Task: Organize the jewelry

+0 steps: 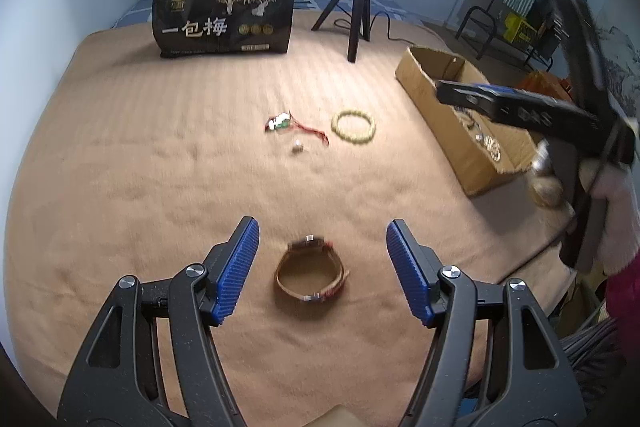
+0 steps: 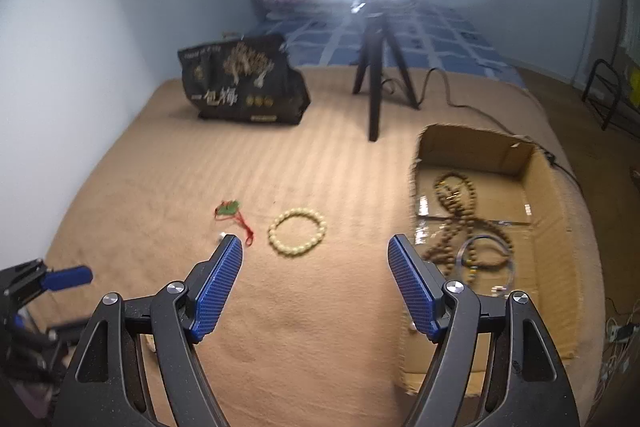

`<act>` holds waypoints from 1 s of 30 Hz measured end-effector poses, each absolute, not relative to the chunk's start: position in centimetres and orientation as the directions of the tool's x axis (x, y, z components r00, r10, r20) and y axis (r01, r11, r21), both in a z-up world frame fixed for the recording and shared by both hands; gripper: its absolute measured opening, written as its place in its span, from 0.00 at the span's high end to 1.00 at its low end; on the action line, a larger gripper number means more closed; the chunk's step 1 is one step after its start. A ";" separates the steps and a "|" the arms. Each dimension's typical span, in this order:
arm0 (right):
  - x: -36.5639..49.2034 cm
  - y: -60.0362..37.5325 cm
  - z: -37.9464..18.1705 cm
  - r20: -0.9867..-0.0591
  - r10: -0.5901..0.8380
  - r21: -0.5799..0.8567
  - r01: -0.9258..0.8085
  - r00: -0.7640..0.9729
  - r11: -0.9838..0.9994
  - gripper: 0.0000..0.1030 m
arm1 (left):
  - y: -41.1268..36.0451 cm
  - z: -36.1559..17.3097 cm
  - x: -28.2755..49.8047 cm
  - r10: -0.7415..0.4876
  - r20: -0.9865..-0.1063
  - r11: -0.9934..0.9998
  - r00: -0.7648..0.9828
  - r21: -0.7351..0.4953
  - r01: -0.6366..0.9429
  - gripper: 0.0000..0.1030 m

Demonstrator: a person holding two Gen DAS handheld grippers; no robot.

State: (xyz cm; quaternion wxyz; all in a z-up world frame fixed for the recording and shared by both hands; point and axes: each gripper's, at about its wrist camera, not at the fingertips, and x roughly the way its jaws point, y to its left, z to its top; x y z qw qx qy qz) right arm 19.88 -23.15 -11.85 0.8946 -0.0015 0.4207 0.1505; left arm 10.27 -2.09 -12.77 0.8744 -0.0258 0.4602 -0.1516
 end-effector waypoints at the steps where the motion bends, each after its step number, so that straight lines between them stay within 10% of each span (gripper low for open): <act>1: 20.0 -22.8 -12.1 -0.757 0.272 0.124 -0.277 0.594 0.953 0.27 | -2.1 -13.1 9.9 -0.286 -0.798 0.954 0.531 -0.185 0.236 0.34; 19: 21.4 -16.2 -17.9 -0.842 0.239 0.009 -0.430 0.484 0.903 0.27 | -1.1 -20.6 8.5 -0.259 -0.841 0.963 0.475 -0.264 0.057 0.34; 30: 24.5 -15.6 -20.1 -0.868 0.182 -0.034 -0.422 0.461 0.906 0.58 | -2.2 -21.6 9.4 -0.246 -0.836 0.967 0.490 -0.249 0.061 0.34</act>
